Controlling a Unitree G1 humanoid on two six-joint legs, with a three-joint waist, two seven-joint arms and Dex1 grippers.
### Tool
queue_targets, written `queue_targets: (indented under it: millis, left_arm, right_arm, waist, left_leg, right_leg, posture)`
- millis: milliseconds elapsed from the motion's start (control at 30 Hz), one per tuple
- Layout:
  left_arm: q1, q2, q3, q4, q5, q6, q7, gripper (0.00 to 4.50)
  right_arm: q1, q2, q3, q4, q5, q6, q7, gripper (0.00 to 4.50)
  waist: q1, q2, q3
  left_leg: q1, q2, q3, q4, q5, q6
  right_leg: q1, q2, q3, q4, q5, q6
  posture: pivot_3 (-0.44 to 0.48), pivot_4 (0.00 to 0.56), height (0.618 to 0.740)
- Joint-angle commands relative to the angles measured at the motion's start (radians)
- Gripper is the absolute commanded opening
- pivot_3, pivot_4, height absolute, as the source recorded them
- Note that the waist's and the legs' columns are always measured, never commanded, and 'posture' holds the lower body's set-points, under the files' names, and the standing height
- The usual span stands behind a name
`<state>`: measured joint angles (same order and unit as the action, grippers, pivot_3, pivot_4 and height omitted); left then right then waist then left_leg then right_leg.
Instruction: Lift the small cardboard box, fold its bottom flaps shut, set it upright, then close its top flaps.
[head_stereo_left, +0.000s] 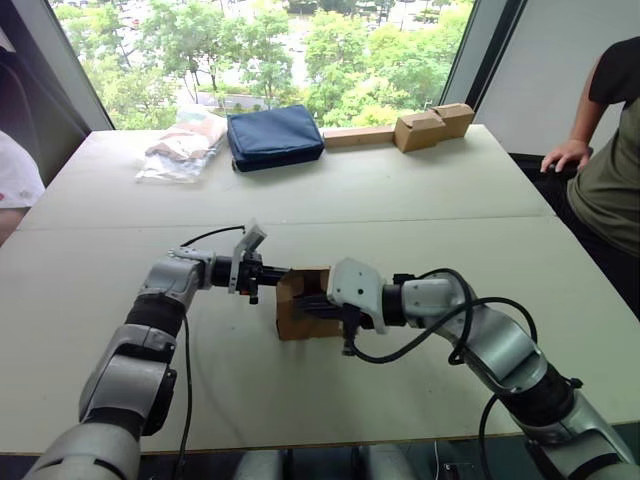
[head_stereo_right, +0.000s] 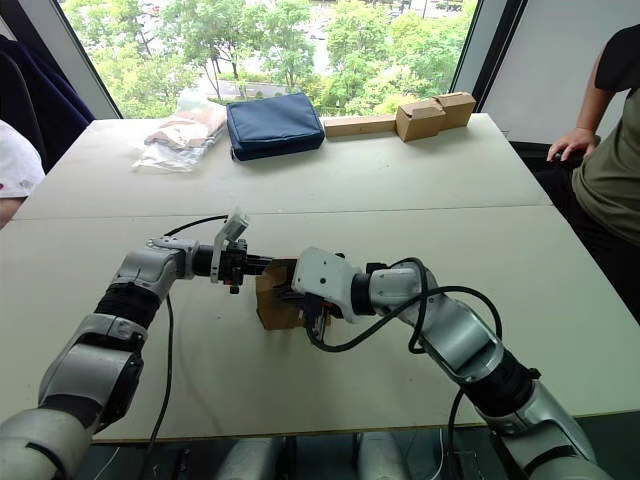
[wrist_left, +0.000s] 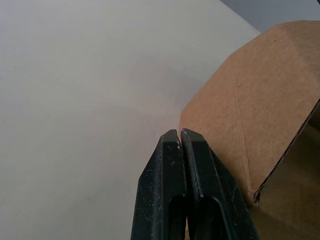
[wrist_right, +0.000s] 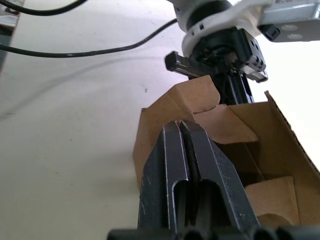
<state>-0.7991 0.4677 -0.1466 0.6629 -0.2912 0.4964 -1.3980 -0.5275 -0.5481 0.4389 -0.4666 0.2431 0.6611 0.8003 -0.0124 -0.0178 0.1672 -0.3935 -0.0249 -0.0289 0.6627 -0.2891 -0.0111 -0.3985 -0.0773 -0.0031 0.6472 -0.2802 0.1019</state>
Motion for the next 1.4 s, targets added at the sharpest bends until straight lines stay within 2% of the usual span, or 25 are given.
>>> queue_targets:
  millis: [33, 267, 433, 567, 733, 867, 1067, 1233, 1400]
  left_arm:
    - [0.005, 0.009, 0.012, -0.042, -0.001, 0.01, 0.003, 0.06]
    - [0.035, 0.006, 0.056, -0.079, -0.006, -0.002, 0.092, 0.06]
    - [0.044, 0.05, 0.135, -0.126, -0.035, 0.017, 0.165, 0.06]
    - [0.129, 0.132, 0.2, -0.339, -0.104, 0.129, 0.175, 0.06]
    - [0.332, 0.236, 0.276, -0.792, -0.297, 0.371, 0.199, 0.06]
    - [0.443, 0.21, 0.322, -1.005, -0.426, 0.498, 0.31, 0.06]
    - [0.492, 0.161, 0.295, -1.063, -0.48, 0.525, 0.415, 0.06]
    - [0.509, 0.171, 0.27, -1.059, -0.487, 0.506, 0.43, 0.06]
    - [0.523, 0.191, 0.207, -1.039, -0.433, 0.452, 0.43, 0.06]
  right_arm:
    - [-0.006, 0.023, 0.002, 0.008, -0.019, -0.038, -0.001, 0.0]
    - [-0.004, 0.033, 0.015, 0.072, -0.049, -0.088, 0.025, 0.0]
    - [-0.001, 0.053, 0.007, 0.101, -0.043, -0.107, 0.04, 0.0]
    - [-0.002, 0.075, -0.009, 0.113, -0.029, -0.107, 0.045, 0.0]
    - [0.002, 0.094, -0.036, 0.12, -0.007, -0.102, 0.051, 0.0]
    - [0.003, 0.101, -0.044, 0.136, -0.009, -0.114, 0.059, 0.0]
    - [0.003, 0.101, -0.036, 0.154, -0.025, -0.129, 0.068, 0.0]
    - [0.002, 0.095, -0.033, 0.17, -0.048, -0.142, 0.066, 0.0]
    - [0.003, 0.095, -0.034, 0.186, -0.074, -0.158, 0.059, 0.0]
  waist:
    - [0.0, 0.0, 0.0]
    - [0.0, 0.0, 0.0]
    - [-0.001, 0.0, 0.0]
    - [-0.006, 0.0, 0.0]
    - [-0.005, 0.0, 0.0]
    - [0.005, 0.0, 0.0]
    - [-0.001, 0.0, 0.0]
    - [-0.001, 0.0, 0.0]
    - [0.001, 0.0, 0.0]
  left_leg:
    - [0.0, 0.0, 0.0, 0.0, 0.0, 0.0]
    - [0.0, 0.0, 0.0, 0.0, 0.0, 0.0]
    - [0.0, 0.0, 0.0, 0.0, 0.0, 0.0]
    - [0.0, 0.001, 0.0, 0.0, 0.0, 0.0]
    - [0.0, 0.001, 0.0, -0.001, 0.0, 0.0]
    - [0.001, 0.001, -0.001, 0.0, 0.0, 0.0]
    - [0.001, 0.0, -0.001, -0.001, 0.0, -0.001]
    - [0.001, 0.0, -0.001, -0.001, 0.0, -0.001]
    - [0.001, 0.0, -0.001, -0.001, 0.0, -0.002]
  right_leg:
    - [0.0, 0.0, 0.0, 0.0, 0.0, 0.0]
    - [0.0, 0.0, 0.0, 0.0, 0.0, 0.0]
    - [0.0, 0.0, 0.0, 0.001, 0.0, 0.0]
    - [-0.001, 0.0, 0.001, 0.001, 0.0, 0.0]
    - [-0.001, -0.003, 0.001, 0.0, 0.0, 0.0]
    - [0.001, -0.005, 0.002, 0.0, 0.0, 0.0]
    - [0.001, -0.005, 0.002, 0.0, 0.0, 0.0]
    - [0.0, -0.004, 0.002, 0.0, 0.0, 0.0]
    - [0.001, -0.005, 0.002, -0.001, 0.0, -0.001]
  posture:
    - [0.0, 0.15, 0.74]
    - [0.0, 0.15, 0.74]
    - [0.0, 0.15, 0.74]
    - [0.0, 0.15, 0.74]
    - [0.0, 0.15, 0.74]
    - [0.0, 0.15, 0.74]
    - [0.0, 0.15, 0.74]
    - [0.0, 0.15, 0.74]
    - [0.0, 0.15, 0.74]
